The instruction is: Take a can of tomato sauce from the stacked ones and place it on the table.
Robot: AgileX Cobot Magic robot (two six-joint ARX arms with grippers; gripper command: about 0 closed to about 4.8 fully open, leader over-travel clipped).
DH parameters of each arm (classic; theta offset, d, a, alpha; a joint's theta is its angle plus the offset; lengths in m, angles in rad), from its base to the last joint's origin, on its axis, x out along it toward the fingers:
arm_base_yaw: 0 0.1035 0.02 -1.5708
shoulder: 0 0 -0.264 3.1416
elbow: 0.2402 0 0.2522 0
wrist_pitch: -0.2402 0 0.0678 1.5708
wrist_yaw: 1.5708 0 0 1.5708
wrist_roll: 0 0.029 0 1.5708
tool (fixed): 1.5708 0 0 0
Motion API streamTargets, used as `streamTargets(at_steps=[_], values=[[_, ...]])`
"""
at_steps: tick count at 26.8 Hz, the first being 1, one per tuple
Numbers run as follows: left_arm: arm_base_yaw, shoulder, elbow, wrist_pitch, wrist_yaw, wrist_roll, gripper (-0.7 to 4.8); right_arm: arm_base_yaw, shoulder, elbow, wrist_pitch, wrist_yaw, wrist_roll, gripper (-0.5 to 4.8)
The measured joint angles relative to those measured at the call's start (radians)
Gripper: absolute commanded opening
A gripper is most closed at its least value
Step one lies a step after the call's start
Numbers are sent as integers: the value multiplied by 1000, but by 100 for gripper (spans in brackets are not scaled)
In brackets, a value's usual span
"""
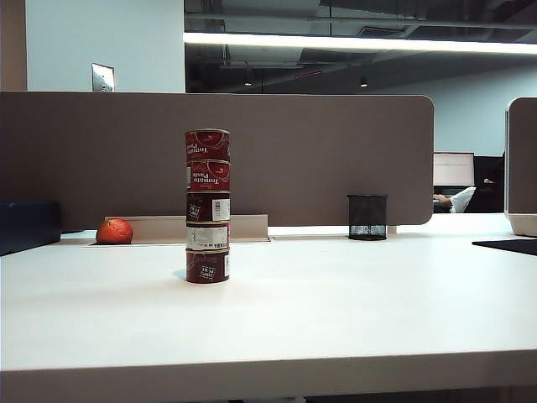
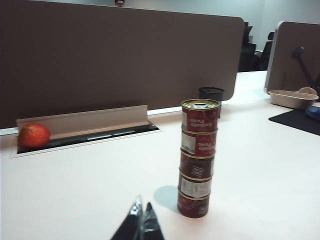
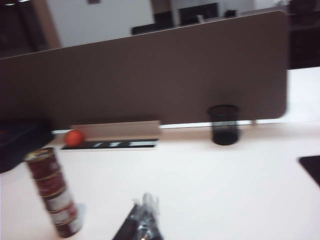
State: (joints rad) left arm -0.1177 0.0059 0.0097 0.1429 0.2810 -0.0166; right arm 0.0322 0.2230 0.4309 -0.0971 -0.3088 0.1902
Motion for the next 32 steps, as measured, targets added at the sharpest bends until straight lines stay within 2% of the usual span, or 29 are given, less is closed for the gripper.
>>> streamTargets(at_steps=[4,8,12,14,15,18,19,22,25,30,32], values=[[0,0,0,-1,7,0,-6,0,152,153,-64,-61,0,-5],[0,0,0,-8,8,0,-6,0,333,347,-220,-117,0,-5],[0,0,0,-19,33,0,-6,1,471,507,-303,-216,0,-4],[0,0,0,-27,34,0,-6,13,519,565,-320,-255,0,20],[0,0,0,-29,34,0,-6,29,548,598,-327,-268,0,55],[0,0,0,-32,34,0,-6,111,637,685,-348,-282,0,69],[0,0,0,-35,34,0,-6,134,657,703,-351,-282,1,94],[0,0,0,-59,34,0,-6,220,732,761,-345,-283,0,228],[0,0,0,-85,34,0,-6,295,802,794,-349,-269,1,308],[0,0,0,-92,34,0,-6,419,936,841,-356,-171,0,478],[0,0,0,-92,34,0,-6,452,1003,864,-364,-158,2,479]])
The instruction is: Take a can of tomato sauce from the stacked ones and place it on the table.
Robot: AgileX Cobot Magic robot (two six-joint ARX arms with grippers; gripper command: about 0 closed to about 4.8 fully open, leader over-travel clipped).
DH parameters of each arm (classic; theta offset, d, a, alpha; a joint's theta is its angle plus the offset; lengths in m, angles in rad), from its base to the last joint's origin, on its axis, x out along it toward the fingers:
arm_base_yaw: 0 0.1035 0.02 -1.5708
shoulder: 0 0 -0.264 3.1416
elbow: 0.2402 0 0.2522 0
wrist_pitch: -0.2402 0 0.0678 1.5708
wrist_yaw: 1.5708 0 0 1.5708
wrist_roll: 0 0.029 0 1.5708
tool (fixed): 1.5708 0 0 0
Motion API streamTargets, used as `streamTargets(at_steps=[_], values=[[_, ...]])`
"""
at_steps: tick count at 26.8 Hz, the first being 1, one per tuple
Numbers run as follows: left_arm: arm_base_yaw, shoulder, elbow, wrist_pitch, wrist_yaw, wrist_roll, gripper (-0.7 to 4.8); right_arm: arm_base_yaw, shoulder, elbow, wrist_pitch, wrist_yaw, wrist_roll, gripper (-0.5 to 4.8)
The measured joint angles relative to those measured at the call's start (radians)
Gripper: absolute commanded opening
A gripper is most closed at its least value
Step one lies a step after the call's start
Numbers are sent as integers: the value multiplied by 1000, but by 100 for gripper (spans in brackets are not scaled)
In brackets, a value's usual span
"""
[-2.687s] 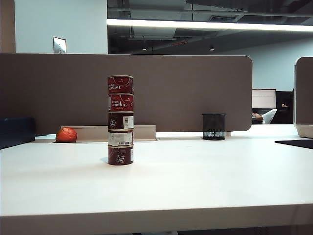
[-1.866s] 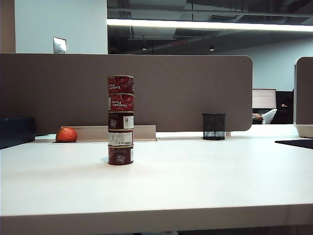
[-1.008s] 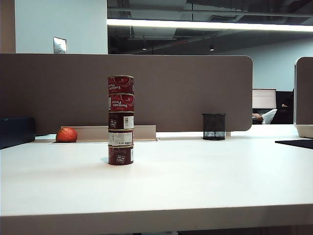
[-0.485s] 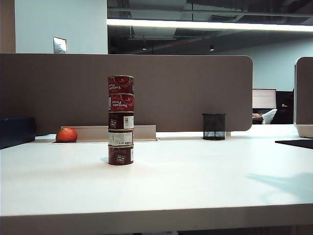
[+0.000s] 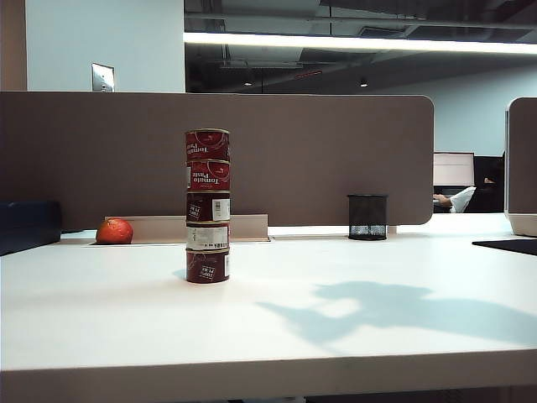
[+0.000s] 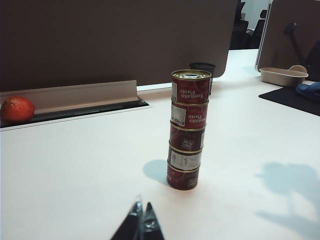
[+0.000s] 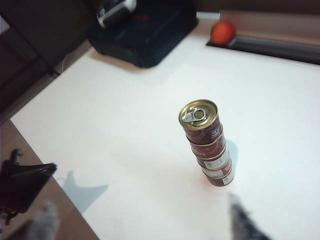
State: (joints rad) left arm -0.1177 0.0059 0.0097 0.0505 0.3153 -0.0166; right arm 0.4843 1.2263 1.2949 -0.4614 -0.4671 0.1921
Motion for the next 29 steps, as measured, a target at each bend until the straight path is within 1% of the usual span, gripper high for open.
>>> streamTargets(at_steps=[4,11,16,18,21,24,26,29], values=[[0,0,0,-3,0,0,-6,40,128,75,7,24,-2,479],[0,0,0,-51,0,0,-6,92,331,200,98,51,-1,479],[0,0,0,-51,0,0,-6,114,458,286,99,53,-1,479],[0,0,0,-51,0,0,-6,122,511,319,98,78,-1,479],[0,0,0,-51,0,0,-6,130,568,348,105,120,-2,479],[0,0,0,-51,0,0,-6,133,605,348,105,136,-4,479],[0,0,0,-51,0,0,-6,140,630,348,105,170,-6,479],[0,0,0,-55,0,0,-6,147,656,348,105,180,-6,479]])
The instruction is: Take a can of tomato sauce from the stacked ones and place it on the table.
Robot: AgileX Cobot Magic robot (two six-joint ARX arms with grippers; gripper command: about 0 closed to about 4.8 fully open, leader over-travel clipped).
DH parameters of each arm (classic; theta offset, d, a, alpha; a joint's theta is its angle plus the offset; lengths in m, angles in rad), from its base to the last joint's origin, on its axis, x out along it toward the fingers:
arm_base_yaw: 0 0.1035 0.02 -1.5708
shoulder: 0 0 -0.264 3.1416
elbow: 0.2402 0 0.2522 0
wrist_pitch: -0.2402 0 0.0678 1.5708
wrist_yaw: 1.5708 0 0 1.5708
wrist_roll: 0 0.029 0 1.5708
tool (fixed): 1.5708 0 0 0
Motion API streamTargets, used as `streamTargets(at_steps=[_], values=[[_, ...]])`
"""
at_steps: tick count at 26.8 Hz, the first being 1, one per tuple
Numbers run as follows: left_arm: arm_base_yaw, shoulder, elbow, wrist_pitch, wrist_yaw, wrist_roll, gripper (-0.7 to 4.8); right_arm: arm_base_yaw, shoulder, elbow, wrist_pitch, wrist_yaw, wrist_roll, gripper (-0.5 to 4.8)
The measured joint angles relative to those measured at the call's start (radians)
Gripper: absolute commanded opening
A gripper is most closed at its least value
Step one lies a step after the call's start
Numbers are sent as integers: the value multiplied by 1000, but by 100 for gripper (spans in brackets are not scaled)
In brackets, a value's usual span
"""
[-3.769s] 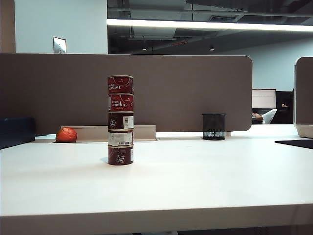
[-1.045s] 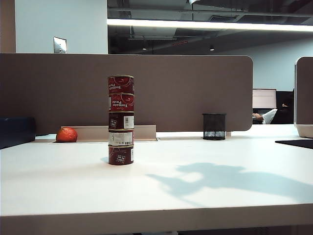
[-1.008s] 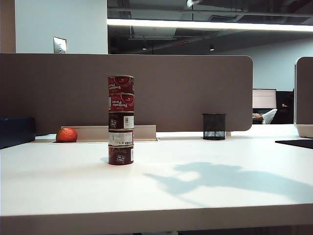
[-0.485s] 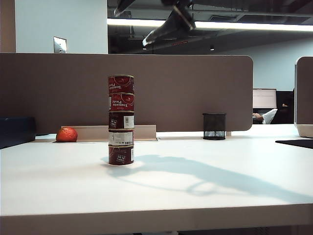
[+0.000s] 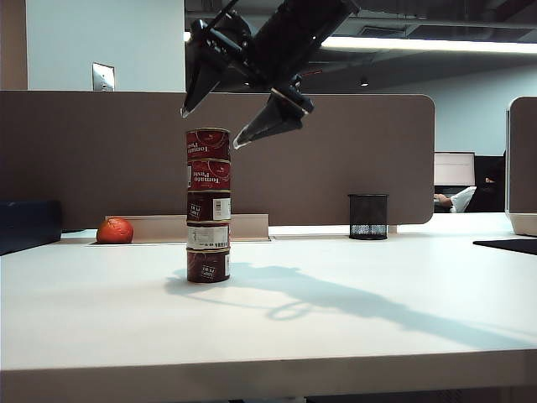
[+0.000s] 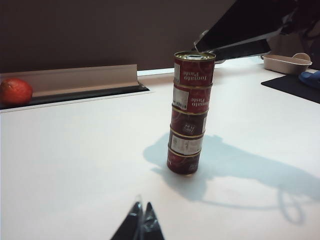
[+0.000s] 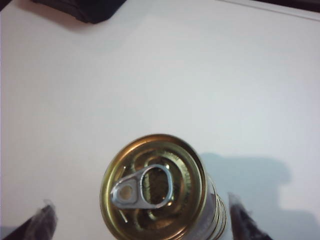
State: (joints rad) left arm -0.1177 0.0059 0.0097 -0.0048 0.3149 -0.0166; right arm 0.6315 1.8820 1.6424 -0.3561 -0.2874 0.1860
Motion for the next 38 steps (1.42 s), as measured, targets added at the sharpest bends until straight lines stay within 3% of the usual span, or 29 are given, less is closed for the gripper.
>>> streamTargets(at_steps=[34,38], values=[[0,0,0,-23,0,0,-6,23,66,7,82,79,-26,479],[0,0,0,-23,0,0,-6,23,68,7,82,86,-26,460]])
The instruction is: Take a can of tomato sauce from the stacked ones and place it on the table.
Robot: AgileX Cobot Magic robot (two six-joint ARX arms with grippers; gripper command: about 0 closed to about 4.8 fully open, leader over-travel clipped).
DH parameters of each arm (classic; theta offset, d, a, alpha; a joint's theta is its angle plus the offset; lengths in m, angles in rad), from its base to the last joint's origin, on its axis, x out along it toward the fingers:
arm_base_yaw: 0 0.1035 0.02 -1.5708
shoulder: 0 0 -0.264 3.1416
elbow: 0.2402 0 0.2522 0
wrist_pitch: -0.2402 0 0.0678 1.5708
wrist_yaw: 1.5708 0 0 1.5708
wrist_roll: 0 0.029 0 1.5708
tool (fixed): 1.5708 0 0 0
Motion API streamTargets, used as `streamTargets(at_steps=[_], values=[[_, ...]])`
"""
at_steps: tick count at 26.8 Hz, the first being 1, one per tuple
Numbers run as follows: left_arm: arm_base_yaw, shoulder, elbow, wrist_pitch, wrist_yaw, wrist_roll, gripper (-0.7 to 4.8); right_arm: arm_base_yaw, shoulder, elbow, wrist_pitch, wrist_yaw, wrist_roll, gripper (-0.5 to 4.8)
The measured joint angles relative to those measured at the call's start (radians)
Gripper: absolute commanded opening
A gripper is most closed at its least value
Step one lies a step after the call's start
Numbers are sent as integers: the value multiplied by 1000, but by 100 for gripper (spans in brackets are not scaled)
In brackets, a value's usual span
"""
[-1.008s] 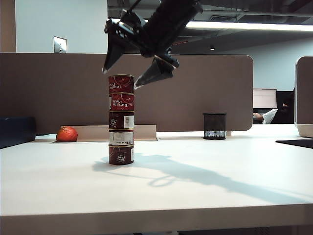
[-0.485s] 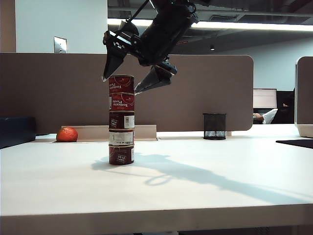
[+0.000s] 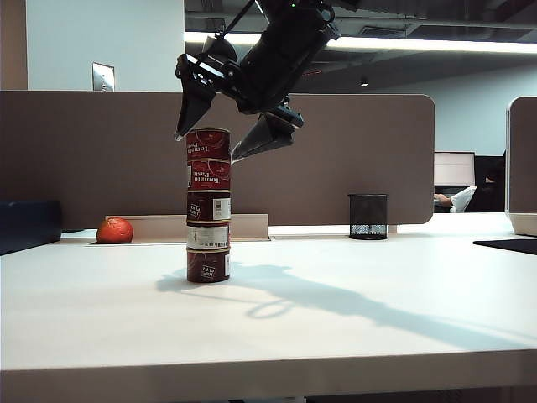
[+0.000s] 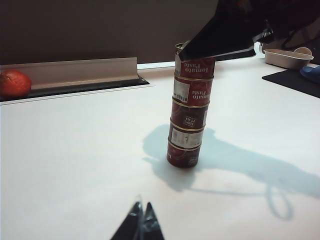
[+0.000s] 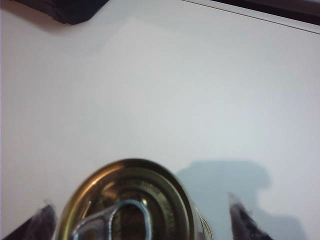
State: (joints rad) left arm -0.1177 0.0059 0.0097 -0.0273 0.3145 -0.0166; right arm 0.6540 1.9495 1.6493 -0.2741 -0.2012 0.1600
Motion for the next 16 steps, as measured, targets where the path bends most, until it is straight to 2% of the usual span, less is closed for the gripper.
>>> streamTargets(at_steps=[3,11,15,16], values=[[0,0,0,0,0,0,-6,0,0,0,0,13,0,415],[0,0,0,0,0,0,-6,0,0,0,0,19,-1,385],[0,0,0,0,0,0,-6,0,0,0,0,18,-1,322],[0,0,0,0,0,0,-6,1,0,0,0,18,-1,290]])
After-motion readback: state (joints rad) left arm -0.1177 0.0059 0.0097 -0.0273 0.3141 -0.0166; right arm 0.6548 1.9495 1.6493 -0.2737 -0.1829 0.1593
